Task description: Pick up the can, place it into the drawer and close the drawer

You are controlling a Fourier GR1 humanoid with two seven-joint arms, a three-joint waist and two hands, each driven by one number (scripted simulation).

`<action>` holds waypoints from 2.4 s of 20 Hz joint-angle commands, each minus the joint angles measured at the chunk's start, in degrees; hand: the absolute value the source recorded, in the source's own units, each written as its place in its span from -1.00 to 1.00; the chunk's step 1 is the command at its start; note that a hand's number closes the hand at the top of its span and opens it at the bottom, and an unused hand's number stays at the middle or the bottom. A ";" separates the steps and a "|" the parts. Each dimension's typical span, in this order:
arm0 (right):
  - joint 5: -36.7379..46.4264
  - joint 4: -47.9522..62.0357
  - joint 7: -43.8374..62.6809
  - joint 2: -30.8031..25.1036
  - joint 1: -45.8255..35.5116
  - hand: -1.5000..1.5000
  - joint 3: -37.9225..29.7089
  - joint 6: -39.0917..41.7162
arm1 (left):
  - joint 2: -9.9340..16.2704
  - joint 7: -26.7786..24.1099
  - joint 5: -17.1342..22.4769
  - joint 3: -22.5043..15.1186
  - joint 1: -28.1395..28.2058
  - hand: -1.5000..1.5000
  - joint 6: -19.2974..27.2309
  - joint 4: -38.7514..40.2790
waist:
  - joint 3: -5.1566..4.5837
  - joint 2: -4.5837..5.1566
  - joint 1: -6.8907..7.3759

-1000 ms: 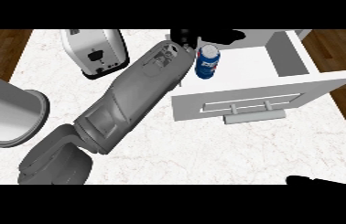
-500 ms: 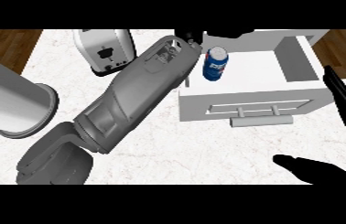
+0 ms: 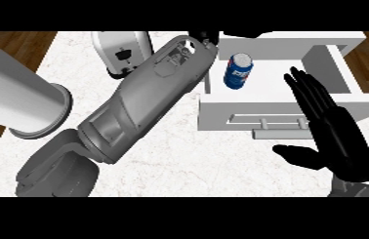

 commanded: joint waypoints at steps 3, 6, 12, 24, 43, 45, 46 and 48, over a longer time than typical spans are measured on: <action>8.22 14.94 -1.68 3.22 -3.29 -1.00 0.86 -10.37 | 4.22 5.26 -2.41 -1.05 1.31 -1.00 -0.40 -5.98 | 0.03 -0.61 2.00; 9.15 17.90 -3.19 5.45 -2.97 -1.00 1.34 -15.06 | 7.87 7.15 -3.85 -1.57 5.63 -1.00 -0.79 -10.28 | 0.01 -0.63 1.71; 10.10 34.50 -5.64 5.48 -11.39 -1.00 -3.32 -21.16 | 15.54 11.63 -4.33 -0.24 7.57 -1.00 -4.64 -17.03 | 0.04 -0.36 2.52; 14.17 61.11 -9.83 4.72 -25.65 -1.00 -9.04 -35.12 | 20.85 18.39 -8.43 -2.14 15.19 -1.00 -1.96 -30.07 | 0.09 0.02 2.80; 17.40 85.07 -4.94 3.44 -49.37 -1.00 -14.85 -47.17 | 28.18 19.92 -11.55 -2.47 31.27 -1.00 -3.36 -48.21 | 0.05 0.88 5.79; 17.29 86.88 -4.58 2.97 -51.54 -1.00 -15.40 -47.64 | 27.69 21.26 -12.07 -2.42 30.41 -1.00 -2.56 -48.68 | 0.10 0.97 5.49; 17.10 87.84 -4.77 1.59 -53.28 -1.00 -15.66 -45.50 | 28.21 21.98 -12.26 -1.80 29.41 -1.00 -2.17 -48.92 | 0.11 0.99 5.58; 16.68 90.23 -4.64 2.39 -55.26 -1.00 -16.46 -46.12 | 29.58 21.76 -12.83 -1.67 30.26 -1.00 -3.42 -49.34 | 0.12 1.14 5.51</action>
